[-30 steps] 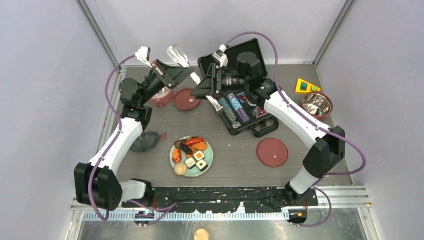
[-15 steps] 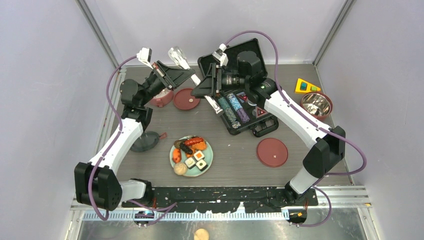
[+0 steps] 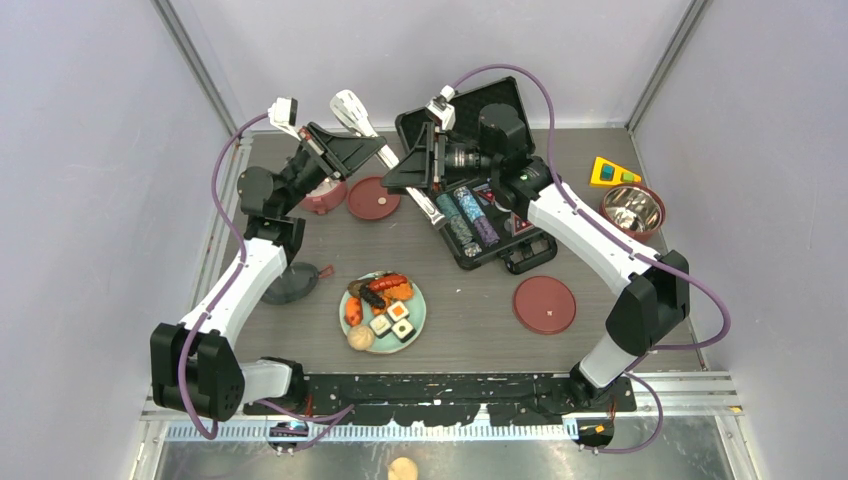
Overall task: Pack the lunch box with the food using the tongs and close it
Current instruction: Pick up the clamp at the center of the board.
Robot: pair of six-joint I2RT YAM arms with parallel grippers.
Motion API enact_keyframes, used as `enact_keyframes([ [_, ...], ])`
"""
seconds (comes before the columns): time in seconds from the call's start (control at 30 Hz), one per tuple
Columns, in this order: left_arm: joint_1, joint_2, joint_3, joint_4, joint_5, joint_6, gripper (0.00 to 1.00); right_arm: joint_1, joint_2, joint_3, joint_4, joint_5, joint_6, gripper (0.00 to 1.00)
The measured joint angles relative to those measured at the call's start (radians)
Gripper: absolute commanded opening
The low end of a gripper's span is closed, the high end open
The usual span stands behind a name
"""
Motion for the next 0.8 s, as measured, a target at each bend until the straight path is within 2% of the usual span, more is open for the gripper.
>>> enact_keyframes([
  [0.6, 0.0, 0.012, 0.0, 0.051, 0.0, -0.014, 0.0, 0.01, 0.001, 0.0, 0.005, 0.008, 0.002, 0.63],
  [0.8, 0.0, 0.016, 0.0, 0.072, 0.0, -0.028, 0.0, 0.017, 0.003, 0.001, 0.011, 0.008, 0.003, 0.58],
])
